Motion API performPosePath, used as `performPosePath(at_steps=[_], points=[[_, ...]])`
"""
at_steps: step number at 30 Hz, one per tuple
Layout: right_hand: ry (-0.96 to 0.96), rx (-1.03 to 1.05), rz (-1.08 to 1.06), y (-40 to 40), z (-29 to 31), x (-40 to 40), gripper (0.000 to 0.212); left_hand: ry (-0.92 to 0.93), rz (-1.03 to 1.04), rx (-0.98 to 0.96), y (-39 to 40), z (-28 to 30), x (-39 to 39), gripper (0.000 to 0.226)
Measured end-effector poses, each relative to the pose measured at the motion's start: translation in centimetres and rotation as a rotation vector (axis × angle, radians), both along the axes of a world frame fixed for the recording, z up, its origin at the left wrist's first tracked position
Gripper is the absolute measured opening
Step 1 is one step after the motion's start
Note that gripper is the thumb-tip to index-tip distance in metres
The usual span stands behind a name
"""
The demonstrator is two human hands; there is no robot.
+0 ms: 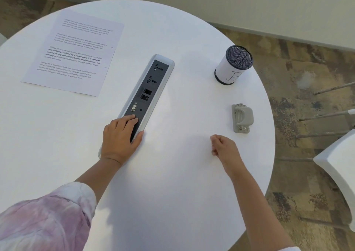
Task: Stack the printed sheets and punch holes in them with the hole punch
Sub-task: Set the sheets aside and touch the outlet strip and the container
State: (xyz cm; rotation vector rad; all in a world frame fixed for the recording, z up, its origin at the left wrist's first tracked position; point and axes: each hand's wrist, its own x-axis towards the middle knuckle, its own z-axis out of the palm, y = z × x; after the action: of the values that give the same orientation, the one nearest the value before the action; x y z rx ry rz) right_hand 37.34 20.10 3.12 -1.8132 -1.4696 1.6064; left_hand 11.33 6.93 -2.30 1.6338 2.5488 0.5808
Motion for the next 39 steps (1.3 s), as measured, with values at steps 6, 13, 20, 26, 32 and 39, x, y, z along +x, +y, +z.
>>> performPosePath(at_steps=[6,13,20,26,32,39], points=[[0.525,-0.324,-0.296,1.5,2.4,0.1,0.019,-0.014,0.001,0.002,0.0,0.0,0.0,0.047],[0.903,-0.373,-0.383,4.5,5.3,-1.4,0.014,-0.022,0.007,-0.014,-0.1,0.0,0.0,0.048],[0.958,-0.148,-0.389,12.5,9.2,-3.0,0.022,-0.019,0.001,-0.033,-0.1,0.1,0.0,0.048],[0.607,0.007,-0.407,18.3,10.6,-3.7,0.019,-0.025,0.002,-0.031,-0.1,0.2,-0.1,0.048],[0.028,0.219,-0.23,21.4,10.2,-4.4,0.018,-0.014,0.0,-0.019,-0.1,0.2,-0.1,0.047],[-0.118,0.3,-0.093,21.6,9.8,-4.3,0.013,-0.007,0.0,-0.015,-0.1,0.2,-0.1,0.047]])
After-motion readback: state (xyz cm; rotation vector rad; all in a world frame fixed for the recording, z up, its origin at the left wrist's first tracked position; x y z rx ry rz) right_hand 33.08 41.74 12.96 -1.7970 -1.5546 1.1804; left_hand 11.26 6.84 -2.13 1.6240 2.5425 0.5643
